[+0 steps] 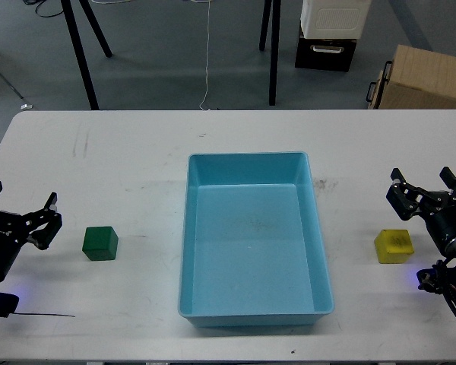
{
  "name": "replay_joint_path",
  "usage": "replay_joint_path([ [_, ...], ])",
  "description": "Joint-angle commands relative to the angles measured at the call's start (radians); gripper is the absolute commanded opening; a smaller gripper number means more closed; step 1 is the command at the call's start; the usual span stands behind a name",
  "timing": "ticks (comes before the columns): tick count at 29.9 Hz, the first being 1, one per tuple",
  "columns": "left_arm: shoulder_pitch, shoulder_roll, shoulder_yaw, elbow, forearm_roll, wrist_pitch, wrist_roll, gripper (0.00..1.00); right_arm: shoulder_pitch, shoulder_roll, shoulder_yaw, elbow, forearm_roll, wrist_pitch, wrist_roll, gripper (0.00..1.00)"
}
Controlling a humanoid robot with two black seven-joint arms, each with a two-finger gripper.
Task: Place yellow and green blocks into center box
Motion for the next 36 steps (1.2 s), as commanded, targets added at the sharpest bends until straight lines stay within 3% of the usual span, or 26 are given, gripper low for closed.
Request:
replay_joint_path([
  [1,0.0,0.0,-0.001,0.002,0.0,-0.002,-0.002,1.0,0.009,-0.001,-0.005,-0.004,-0.005,0.0,0.0,1.0],
  [30,-0.004,0.0,-0.001,0.017,0.0,0.017,-0.011,1.0,0.006,-0.014,-0.013,0.017,-0.022,-0.003,0.008,1.0],
  [36,-0.003,0.0,0.001,0.017,0.0,0.017,-0.011,1.0,-0.014,-0.099,-0.016,0.112,-0.149,-0.008,0.006,1.0],
])
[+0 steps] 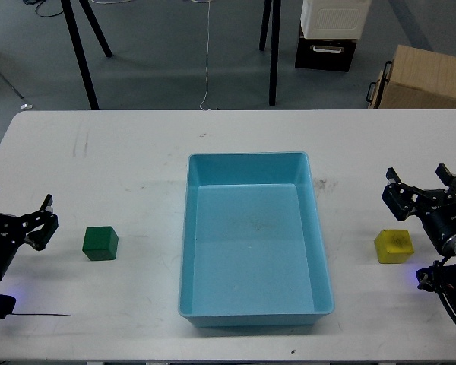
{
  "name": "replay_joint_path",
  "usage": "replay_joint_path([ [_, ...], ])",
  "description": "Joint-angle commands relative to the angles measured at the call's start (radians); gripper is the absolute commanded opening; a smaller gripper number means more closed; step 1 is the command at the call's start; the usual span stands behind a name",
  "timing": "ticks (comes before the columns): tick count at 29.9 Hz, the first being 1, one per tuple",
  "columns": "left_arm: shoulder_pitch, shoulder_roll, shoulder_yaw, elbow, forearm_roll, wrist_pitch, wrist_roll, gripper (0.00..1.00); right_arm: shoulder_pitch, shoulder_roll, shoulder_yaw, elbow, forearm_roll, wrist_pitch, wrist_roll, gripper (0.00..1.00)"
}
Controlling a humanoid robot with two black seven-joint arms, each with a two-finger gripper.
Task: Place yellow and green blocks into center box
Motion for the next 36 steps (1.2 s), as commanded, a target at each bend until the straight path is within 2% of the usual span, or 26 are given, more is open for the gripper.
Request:
replay_joint_path([
  [1,0.002,0.0,0.0,-0.001,0.0,0.0,0.0,1.0,-0.02,-0.092,-0.009,0.081,-0.143,-0.005,-0.003,1.0],
  [5,0.005,0.002,-0.002,-0.001,0.002,-0.002,0.0,1.0,-0.027,-0.292,-0.045,0.158,-0.346,0.016,-0.006,1.0],
  [7,0.006,0.002,0.0,0.001,0.002,-0.002,0.0,1.0,-0.024,-0.37,-0.047,0.155,-0.362,0.05,-0.006,1.0],
  [9,0.006,0.002,0.003,-0.001,0.003,-0.002,0.0,1.0,-0.02,-0.421,-0.038,0.155,-0.358,0.032,-0.006,1.0],
  [12,0.005,0.0,0.006,-0.001,0.003,0.0,0.0,1.0,-0.017,-0.429,-0.018,0.152,-0.363,-0.039,-0.003,1.0],
  [16,0.0,0.0,0.008,-0.001,0.003,0.0,0.0,1.0,-0.02,-0.412,-0.01,0.152,-0.363,-0.059,-0.002,1.0],
  [20,0.0,0.002,0.008,-0.001,0.003,0.0,0.0,1.0,-0.02,-0.363,0.017,0.147,-0.369,-0.041,-0.003,1.0],
  [24,0.0,0.002,0.009,-0.001,0.003,0.001,0.0,1.0,-0.023,-0.35,0.079,0.124,-0.447,0.021,0.0,1.0],
  [29,0.002,0.002,0.008,-0.001,0.003,0.0,0.0,1.0,-0.022,-0.346,0.116,0.132,-0.654,0.001,0.055,1.0],
  [32,0.003,0.002,0.008,-0.001,0.003,0.0,0.0,1.0,-0.019,-0.39,0.139,0.132,-0.749,-0.014,0.057,1.0],
  [36,0.005,0.002,0.006,-0.001,0.003,0.0,0.0,1.0,-0.02,-0.531,0.163,0.125,-0.918,-0.066,0.057,1.0],
])
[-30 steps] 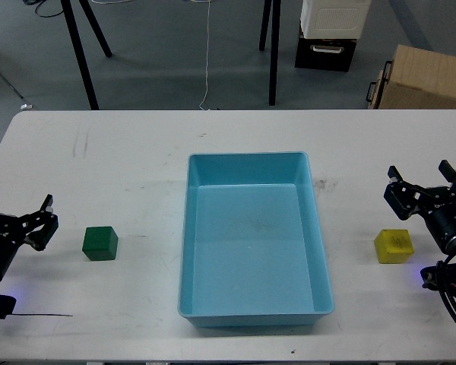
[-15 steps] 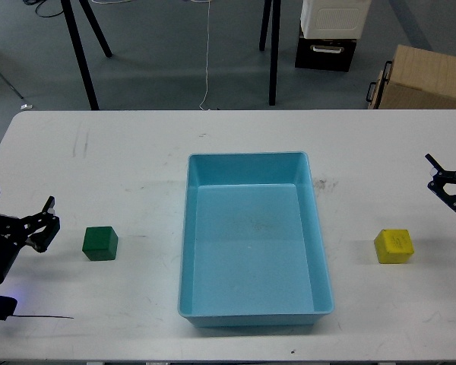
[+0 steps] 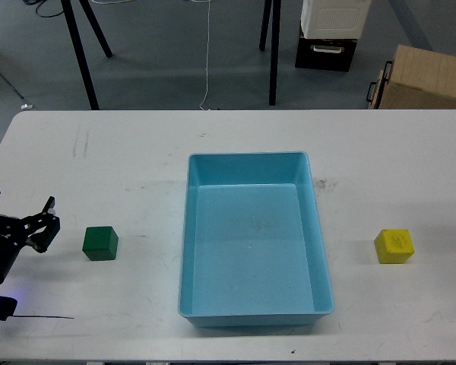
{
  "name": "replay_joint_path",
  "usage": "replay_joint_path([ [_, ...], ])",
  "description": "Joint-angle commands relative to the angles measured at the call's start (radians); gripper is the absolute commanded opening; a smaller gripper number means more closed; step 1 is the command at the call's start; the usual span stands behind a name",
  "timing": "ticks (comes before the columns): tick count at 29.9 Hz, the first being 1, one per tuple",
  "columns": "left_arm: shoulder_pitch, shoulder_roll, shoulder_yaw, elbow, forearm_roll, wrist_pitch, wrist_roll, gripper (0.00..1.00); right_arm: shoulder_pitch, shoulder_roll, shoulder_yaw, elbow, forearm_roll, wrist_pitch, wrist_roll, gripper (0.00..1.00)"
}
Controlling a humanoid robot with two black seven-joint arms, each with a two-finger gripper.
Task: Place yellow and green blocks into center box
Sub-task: 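Raise the right gripper away from the yellow cube and reposition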
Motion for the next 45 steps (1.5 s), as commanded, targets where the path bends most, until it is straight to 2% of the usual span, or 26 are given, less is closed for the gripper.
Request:
replay_joint_path([
  [1,0.001,0.0,-0.001,0.0,0.0,0.001,0.0,1.0,-0.001,-0.125,0.016,-0.006,-0.19,-0.051,0.0,1.0],
  [3,0.001,0.0,-0.001,0.0,0.0,0.001,0.0,1.0,0.001,-0.218,0.019,-0.007,-0.302,-0.073,-0.001,1.0],
  [7,0.001,0.002,0.0,0.0,0.001,0.001,0.0,1.0,0.012,-0.407,-0.002,-0.007,-0.388,-0.071,-0.001,1.0],
  [11,0.001,0.002,0.0,0.002,0.001,0.011,0.0,1.0,0.024,-0.613,-0.097,0.003,-0.587,-0.07,-0.012,1.0],
  [13,0.001,0.003,0.0,0.0,0.001,0.017,0.0,1.0,0.039,-0.665,-0.124,0.01,-0.686,-0.064,-0.011,1.0],
  [15,-0.001,0.003,0.0,0.002,0.001,0.02,0.0,1.0,0.041,-0.685,-0.127,0.013,-0.784,-0.01,-0.012,1.0],
  [24,-0.004,0.003,0.003,0.002,0.014,0.034,0.0,1.0,0.041,-0.651,-0.141,0.022,-1.1,0.125,-0.003,1.0],
  [29,-0.002,0.003,0.003,0.003,0.023,0.034,0.0,1.0,0.041,-0.585,-0.148,0.022,-1.116,0.237,-0.001,1.0],
  [37,0.001,0.005,0.003,0.006,0.025,0.032,0.0,1.0,0.05,-0.451,-0.285,0.013,-1.188,0.245,-0.009,1.0],
  [43,0.004,0.006,0.003,0.008,0.025,0.032,0.0,1.0,0.091,-0.406,-0.334,0.0,-1.188,0.246,-0.017,1.0],
  [45,0.004,0.006,0.003,0.008,0.025,0.032,0.0,1.0,0.131,-0.385,-0.377,-0.029,-1.188,0.246,-0.035,1.0],
])
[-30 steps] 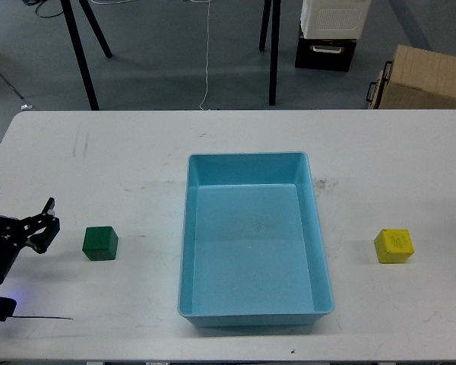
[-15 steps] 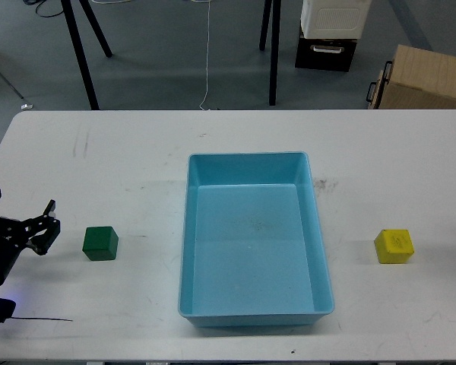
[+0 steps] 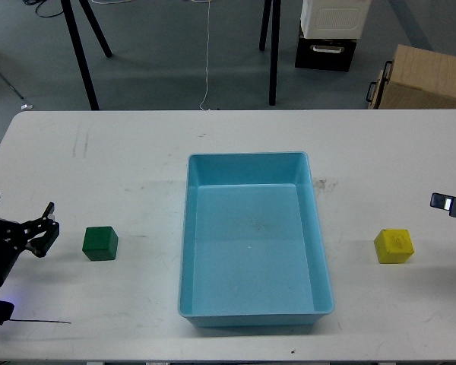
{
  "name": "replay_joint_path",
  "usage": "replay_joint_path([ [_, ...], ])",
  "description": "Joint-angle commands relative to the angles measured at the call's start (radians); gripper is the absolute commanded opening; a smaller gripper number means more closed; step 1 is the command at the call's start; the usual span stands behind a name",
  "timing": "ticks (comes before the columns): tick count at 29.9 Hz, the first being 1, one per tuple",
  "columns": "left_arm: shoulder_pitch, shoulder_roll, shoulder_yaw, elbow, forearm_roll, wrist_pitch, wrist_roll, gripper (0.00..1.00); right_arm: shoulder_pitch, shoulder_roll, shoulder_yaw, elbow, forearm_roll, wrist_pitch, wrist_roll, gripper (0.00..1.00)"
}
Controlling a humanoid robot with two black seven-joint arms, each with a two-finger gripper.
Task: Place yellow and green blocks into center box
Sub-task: 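Raise the right gripper away from the yellow cube and reposition, then lower the right gripper onto the yellow cube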
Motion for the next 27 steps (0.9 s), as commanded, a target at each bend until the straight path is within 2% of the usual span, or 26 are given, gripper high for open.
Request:
replay_joint_path([
  [1,-0.001,0.001,0.0,0.001,0.0,0.0,0.0,1.0,0.069,0.032,-0.073,-0.043,0.0,0.001,-0.031,1.0],
  [4,-0.002,0.001,-0.001,0.001,0.0,0.002,0.0,1.0,0.148,0.038,-0.182,-0.053,-0.003,0.001,-0.049,1.0],
  [10,-0.001,0.0,0.0,0.024,0.0,-0.003,0.002,1.0,0.314,0.044,-0.356,-0.085,-0.005,0.001,-0.049,1.0],
  [15,-0.001,0.0,-0.001,0.035,0.0,-0.008,0.003,1.0,0.428,0.095,-0.478,-0.149,-0.003,-0.001,-0.051,0.99],
  [20,-0.005,0.0,-0.001,0.044,0.0,-0.008,0.003,1.0,0.466,0.159,-0.572,-0.181,-0.005,-0.001,-0.054,0.99],
  [27,-0.005,0.0,-0.001,0.053,0.0,-0.008,0.005,1.0,0.466,0.214,-0.587,-0.214,-0.005,-0.004,-0.06,0.98],
])
